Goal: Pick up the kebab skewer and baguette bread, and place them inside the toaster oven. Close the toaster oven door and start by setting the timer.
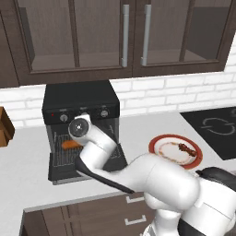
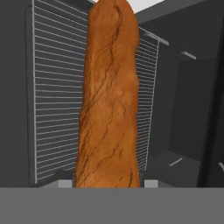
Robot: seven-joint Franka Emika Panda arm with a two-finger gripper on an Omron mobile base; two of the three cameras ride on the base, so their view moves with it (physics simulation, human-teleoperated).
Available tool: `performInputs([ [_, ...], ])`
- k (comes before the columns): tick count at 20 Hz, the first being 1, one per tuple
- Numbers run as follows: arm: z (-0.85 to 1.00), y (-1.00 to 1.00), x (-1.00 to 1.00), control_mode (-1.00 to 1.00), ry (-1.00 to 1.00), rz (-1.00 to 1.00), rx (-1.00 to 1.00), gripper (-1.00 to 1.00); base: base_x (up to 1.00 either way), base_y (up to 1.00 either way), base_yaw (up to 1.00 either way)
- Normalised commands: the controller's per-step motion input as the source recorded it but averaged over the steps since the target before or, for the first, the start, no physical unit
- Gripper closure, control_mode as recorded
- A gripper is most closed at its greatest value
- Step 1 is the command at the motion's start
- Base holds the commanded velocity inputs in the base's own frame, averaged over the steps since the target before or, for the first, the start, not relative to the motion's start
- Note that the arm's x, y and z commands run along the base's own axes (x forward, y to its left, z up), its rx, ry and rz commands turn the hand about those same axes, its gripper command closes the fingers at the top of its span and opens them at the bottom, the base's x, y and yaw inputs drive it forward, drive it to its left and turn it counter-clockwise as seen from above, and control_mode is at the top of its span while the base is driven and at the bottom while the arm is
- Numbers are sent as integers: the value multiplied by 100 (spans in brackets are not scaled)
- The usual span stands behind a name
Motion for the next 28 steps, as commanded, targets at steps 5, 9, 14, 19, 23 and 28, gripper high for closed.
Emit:
performInputs([
  [5,-4,38,37,-100,-1,0,0,100,0,0,0],
  [9,-2,18,23,-100,0,0,0,100,0,0,0],
  [14,-19,0,27,-100,-3,0,0,100,0,0,0],
  [19,-23,0,29,-100,-2,0,0,100,0,0,0],
  [23,-3,0,39,-100,0,0,0,100,0,0,0],
  [28,0,0,32,-100,0,0,0,100,0,0,0],
])
